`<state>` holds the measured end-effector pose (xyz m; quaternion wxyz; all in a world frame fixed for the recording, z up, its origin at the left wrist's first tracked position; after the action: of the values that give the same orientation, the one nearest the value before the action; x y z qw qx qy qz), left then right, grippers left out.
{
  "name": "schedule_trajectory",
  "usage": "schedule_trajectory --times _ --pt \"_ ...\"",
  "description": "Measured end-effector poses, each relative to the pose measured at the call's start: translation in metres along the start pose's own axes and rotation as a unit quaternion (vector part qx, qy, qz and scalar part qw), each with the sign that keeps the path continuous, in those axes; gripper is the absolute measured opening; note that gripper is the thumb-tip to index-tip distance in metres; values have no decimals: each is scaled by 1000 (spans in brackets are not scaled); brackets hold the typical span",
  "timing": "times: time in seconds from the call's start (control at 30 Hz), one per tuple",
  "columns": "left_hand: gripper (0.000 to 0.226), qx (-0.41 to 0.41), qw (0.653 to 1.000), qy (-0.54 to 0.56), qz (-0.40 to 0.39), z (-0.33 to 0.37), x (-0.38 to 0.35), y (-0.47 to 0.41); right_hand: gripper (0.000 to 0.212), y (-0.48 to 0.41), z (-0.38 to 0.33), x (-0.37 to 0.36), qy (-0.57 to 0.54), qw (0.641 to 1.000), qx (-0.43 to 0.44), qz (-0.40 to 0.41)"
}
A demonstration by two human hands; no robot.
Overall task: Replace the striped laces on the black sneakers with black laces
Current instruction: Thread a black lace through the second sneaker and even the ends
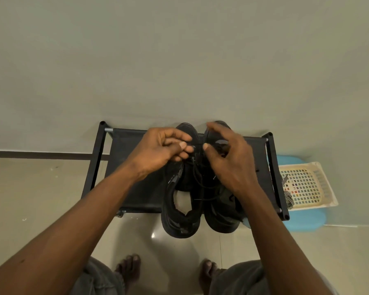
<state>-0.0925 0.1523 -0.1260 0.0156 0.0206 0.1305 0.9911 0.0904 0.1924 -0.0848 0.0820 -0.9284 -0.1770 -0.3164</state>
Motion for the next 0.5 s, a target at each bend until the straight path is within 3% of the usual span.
schedule_trajectory --times 0.1,0.23,0.3,0.37,0.43,0.5 --pt "9 -17 1000 13 -3 4 -5 2 36 1 -7 -17 -115 990 -4 -83" --pt "10 -35 999 -25 8 6 -4 4 24 2 -7 -21 -144 986 -4 -87" --pt "16 -17 999 -44 18 5 0 4 20 2 -3 -19 -107 992 -13 -63" --pt "29 31 990 -135 41 2 10 5 18 1 1 -19 -67 996 -30 -50" --pt "49 86 947 -309 32 -2 18 7 17 1 5 -20 -70 995 -46 -51" --pt "66 149 907 -393 -20 -11 15 13 13 1 5 -22 -70 995 -52 -53"
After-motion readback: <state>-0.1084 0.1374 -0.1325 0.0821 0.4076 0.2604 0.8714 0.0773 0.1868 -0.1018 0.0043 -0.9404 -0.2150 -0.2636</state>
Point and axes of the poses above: each hand's wrist, its own y-axis away from the middle knuckle, its own x-axis out of the back of the hand, z = x × y, the point moved 7 cm from there along -y, towards the middle knuckle, and after that the axes turned 5 degrees about -z, right-handed, at the moved point
